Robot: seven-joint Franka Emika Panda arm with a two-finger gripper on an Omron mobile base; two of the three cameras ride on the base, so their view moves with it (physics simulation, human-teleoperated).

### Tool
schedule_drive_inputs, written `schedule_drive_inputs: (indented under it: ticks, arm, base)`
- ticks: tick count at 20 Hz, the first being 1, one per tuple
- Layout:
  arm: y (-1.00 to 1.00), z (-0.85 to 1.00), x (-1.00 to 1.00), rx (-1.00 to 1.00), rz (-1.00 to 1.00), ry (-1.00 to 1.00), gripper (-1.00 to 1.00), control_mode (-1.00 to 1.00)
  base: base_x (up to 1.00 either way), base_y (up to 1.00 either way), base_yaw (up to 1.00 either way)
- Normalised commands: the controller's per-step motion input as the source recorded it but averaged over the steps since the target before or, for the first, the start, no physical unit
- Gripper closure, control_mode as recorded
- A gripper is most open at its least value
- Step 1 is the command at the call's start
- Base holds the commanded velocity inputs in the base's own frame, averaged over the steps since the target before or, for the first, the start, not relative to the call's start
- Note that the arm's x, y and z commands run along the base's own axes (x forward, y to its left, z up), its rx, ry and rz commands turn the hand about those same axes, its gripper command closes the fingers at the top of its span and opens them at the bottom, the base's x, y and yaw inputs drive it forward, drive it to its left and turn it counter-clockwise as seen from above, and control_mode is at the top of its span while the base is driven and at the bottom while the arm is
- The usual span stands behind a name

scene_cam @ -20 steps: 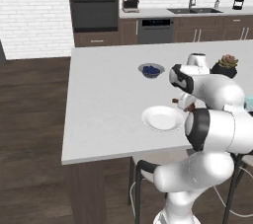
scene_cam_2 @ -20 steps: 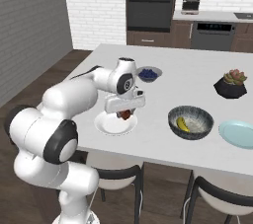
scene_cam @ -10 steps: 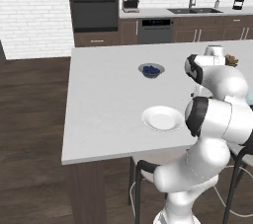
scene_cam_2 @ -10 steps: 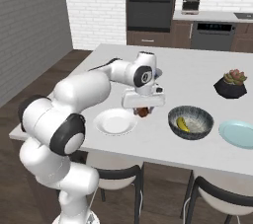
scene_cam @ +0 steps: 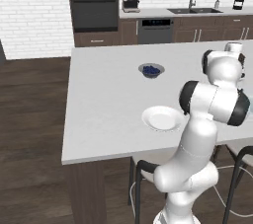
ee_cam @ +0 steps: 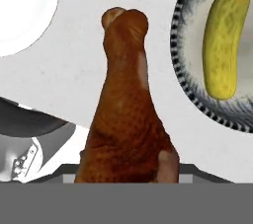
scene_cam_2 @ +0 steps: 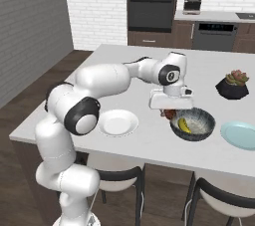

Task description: Pick the chicken drumstick and cucumber from their plates and place them in the bowl. Then put the bowl in the fridge.

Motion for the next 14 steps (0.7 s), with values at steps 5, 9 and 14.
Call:
schedule_drive_inputs:
  ticks: [5, 9, 14]
  arm:
    - [-0.68, -0.24, 0.33, 0.00, -0.03, 0.00, 1.00, -1.00]
    - [-0.15, -0.53, 0.61, 0.00, 0.06, 0.00, 1.00, -1.00]
    - [-0.37, -0.50, 0.57, 0.00, 0.13, 0.00, 1.00, -1.00]
  base:
    - [0.00, 0.00, 0.00]
    - [0.00, 0.00, 0.00]
    - [0.00, 0.00, 0.00]
